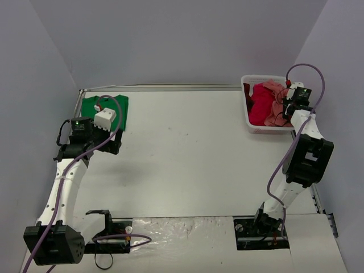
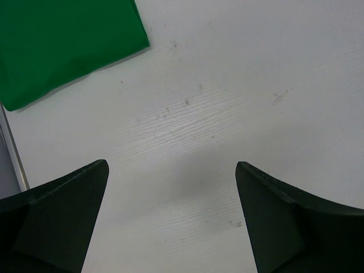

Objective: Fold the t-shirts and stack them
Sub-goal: Grab crumpled tshirt from bin with the right arm

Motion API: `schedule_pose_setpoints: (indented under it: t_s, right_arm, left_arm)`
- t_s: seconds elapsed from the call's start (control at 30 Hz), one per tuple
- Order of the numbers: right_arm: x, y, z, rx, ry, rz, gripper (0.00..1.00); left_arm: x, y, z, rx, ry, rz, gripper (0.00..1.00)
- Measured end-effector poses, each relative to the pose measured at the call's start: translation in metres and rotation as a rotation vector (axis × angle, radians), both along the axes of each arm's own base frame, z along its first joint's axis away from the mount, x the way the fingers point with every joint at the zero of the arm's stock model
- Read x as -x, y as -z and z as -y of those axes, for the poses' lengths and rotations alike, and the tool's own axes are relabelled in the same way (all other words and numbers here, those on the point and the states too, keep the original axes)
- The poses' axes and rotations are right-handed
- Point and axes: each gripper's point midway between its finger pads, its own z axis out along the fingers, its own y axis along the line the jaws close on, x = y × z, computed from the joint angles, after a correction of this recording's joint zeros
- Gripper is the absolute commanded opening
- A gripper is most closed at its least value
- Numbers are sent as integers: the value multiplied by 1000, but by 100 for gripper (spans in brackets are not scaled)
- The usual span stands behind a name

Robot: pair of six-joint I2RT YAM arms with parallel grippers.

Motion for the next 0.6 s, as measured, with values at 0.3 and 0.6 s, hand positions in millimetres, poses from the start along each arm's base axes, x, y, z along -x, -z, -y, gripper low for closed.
schedule_pose_setpoints:
  t_s: [0.3, 0.6]
  right_arm:
    - [-1, -2, -1, -12, 0, 11, 0]
    - [23, -75, -50, -62, -104, 118, 0]
  left_arm:
    - [1, 0, 0, 8, 3, -3, 94]
    - [2, 1, 1, 11, 6, -7, 94]
